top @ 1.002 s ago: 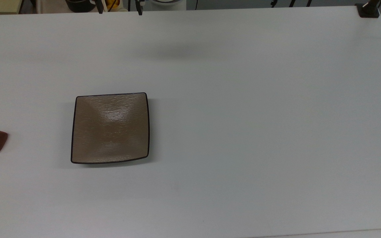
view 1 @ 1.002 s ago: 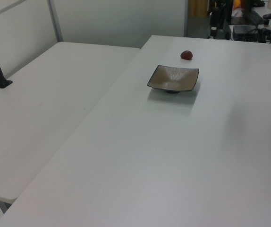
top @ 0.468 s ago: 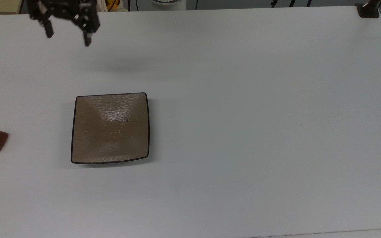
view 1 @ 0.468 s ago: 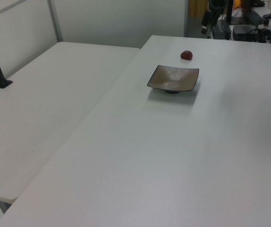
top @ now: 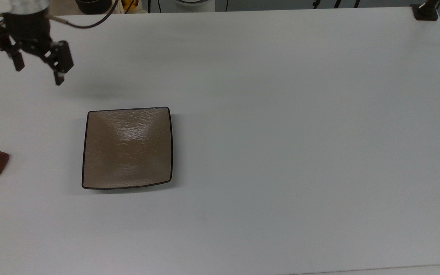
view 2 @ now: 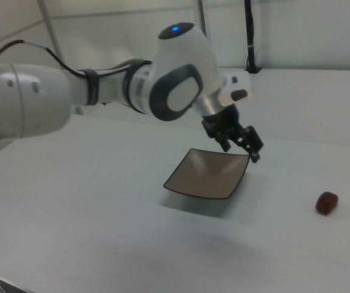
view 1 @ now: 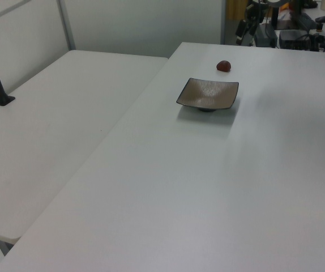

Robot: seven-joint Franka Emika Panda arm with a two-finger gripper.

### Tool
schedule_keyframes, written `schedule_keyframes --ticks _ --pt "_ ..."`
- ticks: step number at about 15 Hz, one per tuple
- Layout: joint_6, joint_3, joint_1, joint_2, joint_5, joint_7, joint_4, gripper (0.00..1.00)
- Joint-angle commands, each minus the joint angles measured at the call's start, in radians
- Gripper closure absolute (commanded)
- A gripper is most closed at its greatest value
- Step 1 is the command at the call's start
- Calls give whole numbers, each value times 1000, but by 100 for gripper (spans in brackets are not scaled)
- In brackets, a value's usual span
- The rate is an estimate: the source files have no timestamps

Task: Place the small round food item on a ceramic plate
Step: 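Move the open gripper over the small red food item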

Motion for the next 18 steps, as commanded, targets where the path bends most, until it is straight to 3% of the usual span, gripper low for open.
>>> schedule_keyframes --ticks 1,4,10,16,18 --pt "7 22 -66 176 -9 -12 180 0" --pt "7 105 -161 332 -53 -11 335 0" --pt "227 107 -189 481 -85 32 392 0" --pt "252 104 -196 635 -93 40 536 0" --pt "336 104 -203 670 -101 38 548 0"
